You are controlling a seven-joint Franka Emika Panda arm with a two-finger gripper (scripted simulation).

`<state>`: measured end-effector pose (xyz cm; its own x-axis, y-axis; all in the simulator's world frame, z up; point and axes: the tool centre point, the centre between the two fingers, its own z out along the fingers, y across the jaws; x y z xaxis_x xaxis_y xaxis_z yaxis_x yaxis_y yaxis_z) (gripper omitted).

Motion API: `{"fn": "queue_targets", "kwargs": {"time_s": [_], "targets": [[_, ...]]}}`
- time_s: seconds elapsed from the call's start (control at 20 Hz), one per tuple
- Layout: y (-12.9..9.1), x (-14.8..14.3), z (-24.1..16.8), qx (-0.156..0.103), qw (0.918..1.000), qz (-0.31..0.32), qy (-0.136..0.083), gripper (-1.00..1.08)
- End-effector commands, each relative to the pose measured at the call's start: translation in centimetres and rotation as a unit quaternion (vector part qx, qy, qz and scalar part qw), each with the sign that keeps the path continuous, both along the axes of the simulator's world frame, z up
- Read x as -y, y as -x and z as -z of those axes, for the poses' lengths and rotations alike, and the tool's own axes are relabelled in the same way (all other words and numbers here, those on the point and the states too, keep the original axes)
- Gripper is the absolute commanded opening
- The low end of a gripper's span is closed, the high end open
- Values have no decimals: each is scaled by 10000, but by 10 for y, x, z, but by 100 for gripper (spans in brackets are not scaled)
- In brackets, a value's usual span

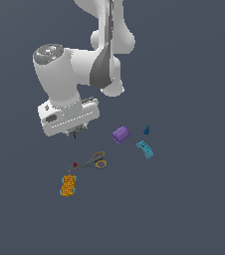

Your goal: Pick up a designated object from a clutter of objects.

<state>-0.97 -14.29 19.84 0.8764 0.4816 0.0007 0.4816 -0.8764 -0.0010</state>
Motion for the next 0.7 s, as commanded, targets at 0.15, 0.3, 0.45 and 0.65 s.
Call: {"fn": "queue_targets", "kwargs": {"time_s": [0.15, 0.3, 0.45, 0.65], "targets": [[24, 9, -55, 2, 10000, 0, -1, -100], [37, 14, -87, 2, 10000, 0, -1, -100], [50, 19, -117, 2, 10000, 0, -1, -100], [64, 25, -153, 2, 10000, 0, -1, -100]]}}
